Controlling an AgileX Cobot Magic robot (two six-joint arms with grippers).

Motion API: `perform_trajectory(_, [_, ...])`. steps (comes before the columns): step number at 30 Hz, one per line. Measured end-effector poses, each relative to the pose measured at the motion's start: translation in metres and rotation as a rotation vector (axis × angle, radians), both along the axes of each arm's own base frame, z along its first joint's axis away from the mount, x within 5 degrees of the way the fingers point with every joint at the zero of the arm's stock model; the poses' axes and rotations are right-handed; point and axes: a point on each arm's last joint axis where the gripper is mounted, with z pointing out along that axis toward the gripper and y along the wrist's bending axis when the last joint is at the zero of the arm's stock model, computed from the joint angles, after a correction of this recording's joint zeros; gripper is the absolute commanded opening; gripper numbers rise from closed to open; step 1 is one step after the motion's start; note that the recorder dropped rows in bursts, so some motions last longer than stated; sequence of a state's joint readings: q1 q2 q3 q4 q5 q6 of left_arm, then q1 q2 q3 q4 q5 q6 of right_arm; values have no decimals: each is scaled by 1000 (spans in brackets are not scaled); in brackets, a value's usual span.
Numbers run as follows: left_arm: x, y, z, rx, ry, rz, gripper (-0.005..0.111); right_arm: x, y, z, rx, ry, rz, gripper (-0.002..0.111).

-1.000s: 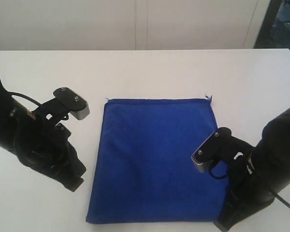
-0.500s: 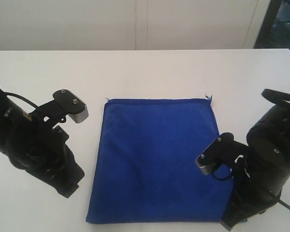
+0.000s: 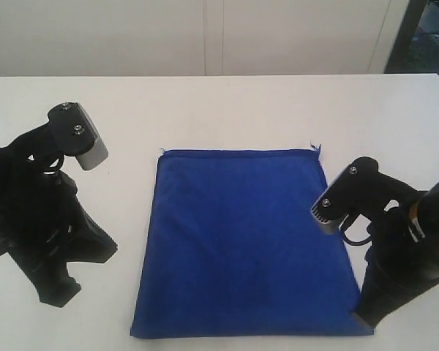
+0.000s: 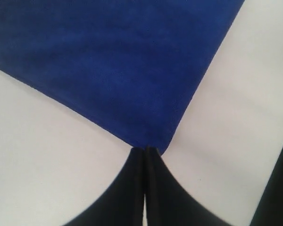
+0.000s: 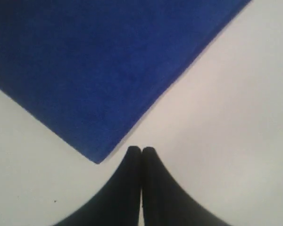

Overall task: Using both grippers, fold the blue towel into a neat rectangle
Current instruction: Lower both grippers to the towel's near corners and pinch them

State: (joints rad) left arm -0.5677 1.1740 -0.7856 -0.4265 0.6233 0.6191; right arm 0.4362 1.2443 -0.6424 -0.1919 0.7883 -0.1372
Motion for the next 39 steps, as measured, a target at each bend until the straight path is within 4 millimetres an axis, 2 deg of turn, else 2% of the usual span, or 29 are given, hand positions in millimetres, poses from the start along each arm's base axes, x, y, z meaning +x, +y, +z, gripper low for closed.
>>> perform_trajectory(3, [0, 0, 0, 6, -12, -21, 0, -7, 0, 0, 11, 10, 68, 0])
perform_trajectory(6, [4, -2, -5, 13, -6, -20, 0, -14, -1, -10, 13, 45, 98, 1])
perform_trajectory(9, [9, -5, -9, 5, -8, -11, 1, -21, -3, -21, 15, 63, 113, 9])
perform_trajectory(13, [14, -10, -13, -14, -18, -26, 17, -25, -3, -29, 39, 54, 129, 24])
perform_trajectory(16, [17, -14, -20, -9, -5, -50, 30, -27, -1, -32, 50, 52, 187, 30])
perform_trajectory(20, [15, -22, -29, 11, 14, -106, 34, -27, 1, -32, 60, 44, 237, 31])
perform_trajectory(25, [-2, -33, -54, 61, 14, -222, 34, -30, 0, -39, 49, 33, 283, 31])
perform_trajectory(31, [-7, -32, -77, 104, -25, -242, 34, -32, -1, -43, 39, 12, 336, 32])
perform_trajectory(37, [-7, -30, -81, 119, -73, -276, 35, -27, 1, -49, 37, 6, 345, 32])
perform_trajectory(39, [-7, -30, -82, 129, -96, -326, 45, -24, 3, -58, 28, 40, 345, 32])
